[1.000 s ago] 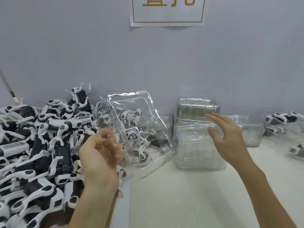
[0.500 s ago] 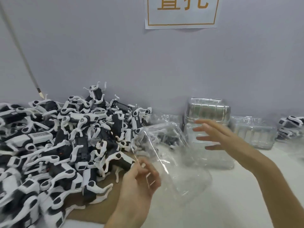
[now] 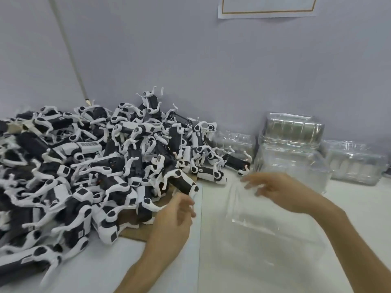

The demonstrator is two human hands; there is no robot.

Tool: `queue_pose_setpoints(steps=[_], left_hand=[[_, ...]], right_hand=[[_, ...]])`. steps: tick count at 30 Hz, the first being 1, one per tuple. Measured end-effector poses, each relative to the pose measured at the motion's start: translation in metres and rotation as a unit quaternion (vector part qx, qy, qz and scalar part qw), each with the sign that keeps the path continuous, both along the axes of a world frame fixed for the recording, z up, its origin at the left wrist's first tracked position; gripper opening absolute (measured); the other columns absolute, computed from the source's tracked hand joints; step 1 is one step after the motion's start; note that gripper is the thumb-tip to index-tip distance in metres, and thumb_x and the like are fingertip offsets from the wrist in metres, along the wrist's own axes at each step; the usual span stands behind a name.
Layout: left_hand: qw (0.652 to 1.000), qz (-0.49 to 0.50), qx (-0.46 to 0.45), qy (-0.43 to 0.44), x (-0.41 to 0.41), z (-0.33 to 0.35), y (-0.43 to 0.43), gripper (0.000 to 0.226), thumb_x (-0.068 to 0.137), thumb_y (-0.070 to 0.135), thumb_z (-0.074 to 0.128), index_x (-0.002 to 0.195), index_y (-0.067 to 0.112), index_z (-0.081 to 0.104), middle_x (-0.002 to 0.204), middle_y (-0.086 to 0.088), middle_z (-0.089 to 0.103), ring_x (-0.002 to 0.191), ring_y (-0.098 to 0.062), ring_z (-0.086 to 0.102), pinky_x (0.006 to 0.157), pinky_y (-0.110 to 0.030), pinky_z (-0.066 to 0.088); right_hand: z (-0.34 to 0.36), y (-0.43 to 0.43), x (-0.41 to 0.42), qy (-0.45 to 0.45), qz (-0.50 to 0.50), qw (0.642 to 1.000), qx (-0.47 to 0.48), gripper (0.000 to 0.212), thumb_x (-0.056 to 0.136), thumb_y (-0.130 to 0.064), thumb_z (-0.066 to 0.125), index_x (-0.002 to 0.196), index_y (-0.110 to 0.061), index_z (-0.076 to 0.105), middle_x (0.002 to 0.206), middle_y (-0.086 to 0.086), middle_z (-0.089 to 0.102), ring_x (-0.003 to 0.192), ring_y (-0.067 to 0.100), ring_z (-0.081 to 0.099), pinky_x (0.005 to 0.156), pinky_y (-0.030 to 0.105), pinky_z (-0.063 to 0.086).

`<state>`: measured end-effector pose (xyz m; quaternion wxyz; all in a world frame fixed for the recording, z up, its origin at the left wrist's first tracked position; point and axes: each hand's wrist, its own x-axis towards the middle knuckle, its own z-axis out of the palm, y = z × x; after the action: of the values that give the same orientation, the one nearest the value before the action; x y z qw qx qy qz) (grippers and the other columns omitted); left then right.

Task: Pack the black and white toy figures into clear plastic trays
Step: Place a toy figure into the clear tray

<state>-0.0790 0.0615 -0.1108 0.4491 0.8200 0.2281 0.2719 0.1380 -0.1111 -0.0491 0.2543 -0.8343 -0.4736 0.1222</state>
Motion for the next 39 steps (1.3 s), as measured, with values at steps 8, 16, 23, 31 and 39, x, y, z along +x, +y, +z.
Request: queue_pose_setpoints(steps=[8,16,23,31,39], left_hand=[[0.8,0.045,0.554,0.227,0.05,0.039,0.051,0.051,0.083,0.015,0.061,0.131,0.03,0.051,0.134,0.01,0.054,0.129,-0.018,0.041,0.108,-0.042,0.023],[0.746,0.09,0.593,0.29,0.067,0.035,0.064,0.051,0.089,0.04,0.064,0.135,0.027,0.046,0.133,0.004,0.056,0.123,-0.022,0.047,0.104,-0.04,0.03],[0.982,0.02,0.116,-0.15,0.05,0.068,0.007,0.038,0.077,0.024,0.082,0.106,0.023,0.057,0.089,0.014,0.071,0.072,-0.002,0.066,0.063,-0.02,0.049],[0.941,-0.198,-0.211,-0.177,0.066,0.054,-0.057,0.033,0.079,0.027,0.082,0.106,0.039,0.067,0.101,0.015,0.074,0.099,0.002,0.067,0.093,-0.028,0.051],[0.975,-0.195,0.104,0.028,0.051,-0.01,-0.034,0.053,0.092,0.042,0.065,0.136,0.05,0.036,0.15,0.026,0.032,0.139,0.001,0.029,0.116,-0.029,0.023]], right_hand=[[-0.009,-0.007,-0.026,-0.044,-0.074,0.982,0.167,0.033,0.098,-0.007,0.055,0.113,-0.035,0.066,0.111,-0.025,0.065,0.097,-0.006,0.061,0.084,0.007,0.042],[-0.006,-0.041,-0.049,-0.04,-0.09,0.944,0.314,0.035,0.091,0.008,0.058,0.09,-0.023,0.073,0.086,-0.008,0.073,0.075,0.011,0.07,0.075,0.022,0.053],[-0.003,-0.05,-0.057,0.061,-0.112,0.924,0.36,0.03,0.092,0.004,0.059,0.103,-0.022,0.07,0.093,-0.003,0.073,0.083,0.016,0.072,0.078,0.028,0.054],[0.008,-0.047,-0.075,0.194,-0.026,0.907,0.373,0.041,0.093,-0.018,0.068,0.13,-0.032,0.058,0.122,0.0,0.065,0.1,0.022,0.07,0.087,0.035,0.058],[-0.004,-0.081,-0.063,0.069,-0.137,0.927,0.342,0.031,0.089,-0.007,0.07,0.104,-0.034,0.069,0.097,-0.019,0.068,0.084,0.008,0.069,0.064,0.019,0.055]])
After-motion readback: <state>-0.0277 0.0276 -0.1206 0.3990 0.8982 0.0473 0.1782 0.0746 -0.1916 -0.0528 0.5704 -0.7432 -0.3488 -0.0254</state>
